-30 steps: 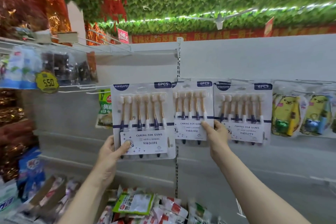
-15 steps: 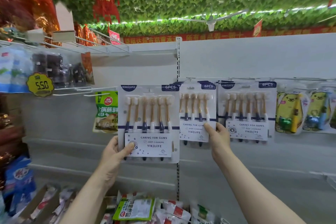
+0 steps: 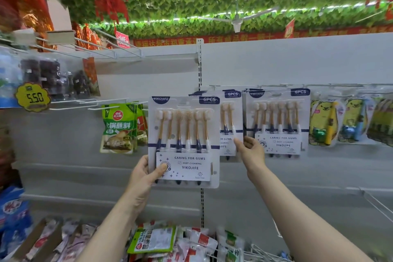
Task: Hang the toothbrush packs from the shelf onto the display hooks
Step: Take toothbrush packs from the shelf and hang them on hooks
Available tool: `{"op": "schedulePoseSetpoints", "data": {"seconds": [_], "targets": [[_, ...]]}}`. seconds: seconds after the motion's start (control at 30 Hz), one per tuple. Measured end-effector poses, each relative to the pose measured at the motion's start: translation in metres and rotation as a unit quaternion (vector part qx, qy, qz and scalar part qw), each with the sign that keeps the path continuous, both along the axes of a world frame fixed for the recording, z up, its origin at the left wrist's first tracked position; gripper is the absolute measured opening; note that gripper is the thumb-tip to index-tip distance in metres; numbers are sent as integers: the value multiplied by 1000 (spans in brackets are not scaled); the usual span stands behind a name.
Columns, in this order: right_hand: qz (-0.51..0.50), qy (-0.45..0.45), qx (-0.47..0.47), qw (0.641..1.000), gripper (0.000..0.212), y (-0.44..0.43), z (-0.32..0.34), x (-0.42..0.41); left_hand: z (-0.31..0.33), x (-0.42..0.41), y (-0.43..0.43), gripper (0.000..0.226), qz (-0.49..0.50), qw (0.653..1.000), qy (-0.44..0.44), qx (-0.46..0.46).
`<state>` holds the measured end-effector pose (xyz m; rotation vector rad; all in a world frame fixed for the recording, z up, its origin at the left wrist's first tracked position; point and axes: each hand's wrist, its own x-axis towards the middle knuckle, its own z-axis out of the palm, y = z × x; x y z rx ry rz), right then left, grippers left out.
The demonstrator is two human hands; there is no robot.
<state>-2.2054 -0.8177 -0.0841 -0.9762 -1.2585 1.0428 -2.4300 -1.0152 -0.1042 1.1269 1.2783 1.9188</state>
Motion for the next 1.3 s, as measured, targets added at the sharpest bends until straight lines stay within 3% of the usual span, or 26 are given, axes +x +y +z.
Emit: {"op": "schedulePoseSetpoints", "data": {"seconds": [0.07, 0.13, 0.23, 0.3, 0.7, 1.03, 1.3], "targets": [[-44, -4, 43, 998, 54, -13, 6, 13, -1, 13, 6, 57, -17, 1000, 3, -1], [-17, 21, 67, 997, 46, -27, 20, 29, -5, 27, 16, 72, -33, 999, 3, -4], [65, 68, 77, 993, 33, -44, 40, 52, -10, 60, 35, 47, -57, 998, 8, -20], [67, 71, 92, 991, 30, -48, 48, 70, -12, 88, 49, 38, -69, 997, 14, -31], [-9, 36, 151, 988, 39, -5, 79, 190, 1, 218, 126, 34, -89, 995, 42, -8], [15, -3, 146, 989, 43, 42, 100, 195, 13, 230, 160, 28, -52, 998, 32, -11], [32, -5, 141, 990, 31, 52, 95, 194, 6, 228, 166, 28, -57, 998, 29, -24]]}}
